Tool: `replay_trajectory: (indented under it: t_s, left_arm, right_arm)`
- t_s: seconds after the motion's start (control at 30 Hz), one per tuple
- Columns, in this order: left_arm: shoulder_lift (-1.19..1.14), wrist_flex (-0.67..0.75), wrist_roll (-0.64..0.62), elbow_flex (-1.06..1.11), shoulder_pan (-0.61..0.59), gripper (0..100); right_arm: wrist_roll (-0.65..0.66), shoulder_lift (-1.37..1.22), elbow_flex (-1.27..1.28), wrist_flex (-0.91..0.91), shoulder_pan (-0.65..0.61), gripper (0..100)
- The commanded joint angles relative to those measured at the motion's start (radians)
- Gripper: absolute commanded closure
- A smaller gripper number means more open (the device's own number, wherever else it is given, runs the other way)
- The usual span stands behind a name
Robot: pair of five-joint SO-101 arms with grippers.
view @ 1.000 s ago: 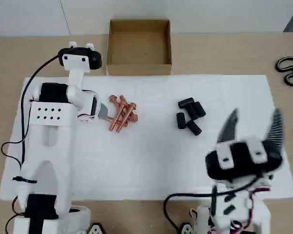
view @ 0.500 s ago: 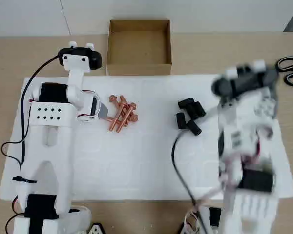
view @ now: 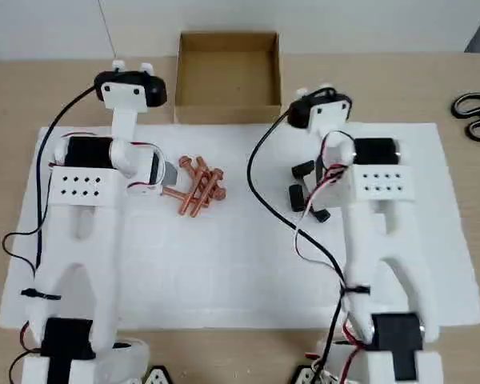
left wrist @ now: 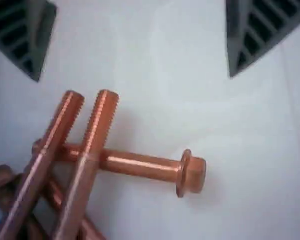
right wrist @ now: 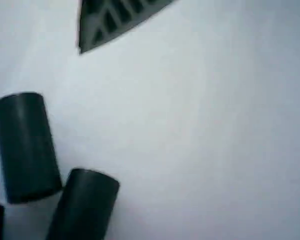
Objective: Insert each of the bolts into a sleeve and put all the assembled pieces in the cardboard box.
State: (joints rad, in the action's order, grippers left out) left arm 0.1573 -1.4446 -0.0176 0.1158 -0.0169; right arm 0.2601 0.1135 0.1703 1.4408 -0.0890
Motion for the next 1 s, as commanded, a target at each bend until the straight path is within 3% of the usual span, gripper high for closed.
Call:
replay_trajectory:
  t_s: [0.0,0.13,0.4,0.97]
  left_arm:
    - [0.006,0.026,-0.002,0.001,-0.006,77]
    - [0.006,0.057,0.002,0.053,-0.005,77]
    - [0.006,0.143,-0.068,0.157,-0.011,77]
    - [0.006,0.163,-0.078,0.186,-0.015,77]
  right_arm:
    - [-0.077,-0.018,-0.044,-0.002,-0.007,73.4]
    - [-0.149,-0.048,-0.046,-0.053,-0.03,73.5]
    - [-0.147,-0.064,-0.046,-0.09,-0.151,73.5]
    - [-0.196,-0.067,0.166,-0.389,-0.17,73.7]
